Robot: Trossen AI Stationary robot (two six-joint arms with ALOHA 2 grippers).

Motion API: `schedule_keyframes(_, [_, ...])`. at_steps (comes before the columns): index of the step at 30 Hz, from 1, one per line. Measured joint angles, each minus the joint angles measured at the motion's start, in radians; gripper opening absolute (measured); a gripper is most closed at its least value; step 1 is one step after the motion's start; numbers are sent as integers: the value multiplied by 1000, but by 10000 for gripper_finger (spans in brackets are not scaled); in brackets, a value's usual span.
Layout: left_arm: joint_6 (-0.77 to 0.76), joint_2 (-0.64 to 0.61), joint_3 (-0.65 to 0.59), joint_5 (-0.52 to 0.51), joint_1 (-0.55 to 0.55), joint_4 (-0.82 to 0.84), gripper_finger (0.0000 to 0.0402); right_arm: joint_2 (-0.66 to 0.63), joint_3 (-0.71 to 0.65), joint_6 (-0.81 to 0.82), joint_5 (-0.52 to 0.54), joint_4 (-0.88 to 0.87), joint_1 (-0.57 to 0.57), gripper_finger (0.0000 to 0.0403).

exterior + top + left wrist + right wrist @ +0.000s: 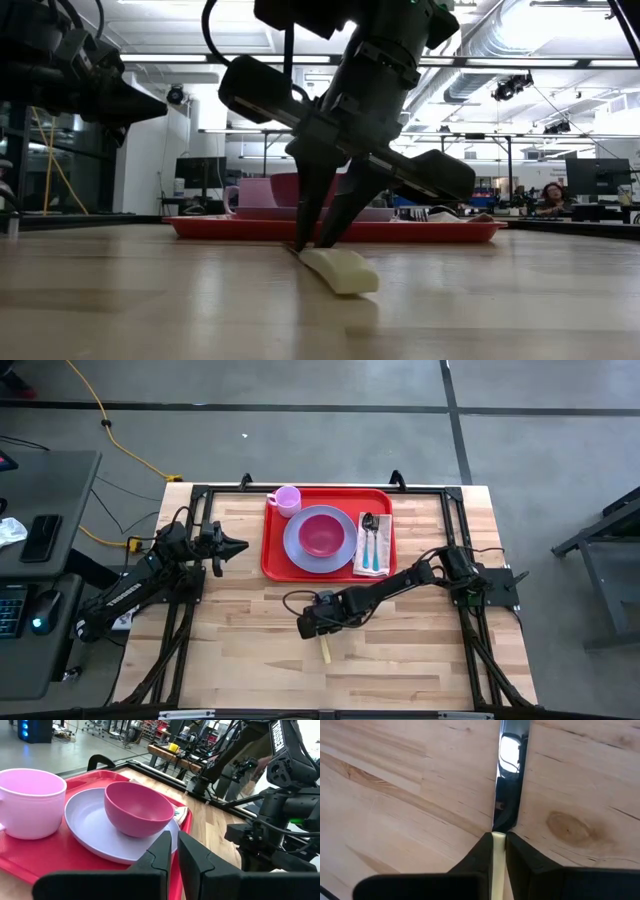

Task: Set up tray
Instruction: Put the yellow table knife on the white napkin to right of the blue fork

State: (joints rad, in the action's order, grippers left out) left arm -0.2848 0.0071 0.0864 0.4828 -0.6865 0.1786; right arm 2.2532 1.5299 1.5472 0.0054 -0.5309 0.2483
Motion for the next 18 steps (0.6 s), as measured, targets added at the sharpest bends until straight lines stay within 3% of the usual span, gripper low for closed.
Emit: schedule_keyframes(18, [-8, 0, 1, 24, 0, 6, 62, -2, 8, -2, -16, -73, 1, 24])
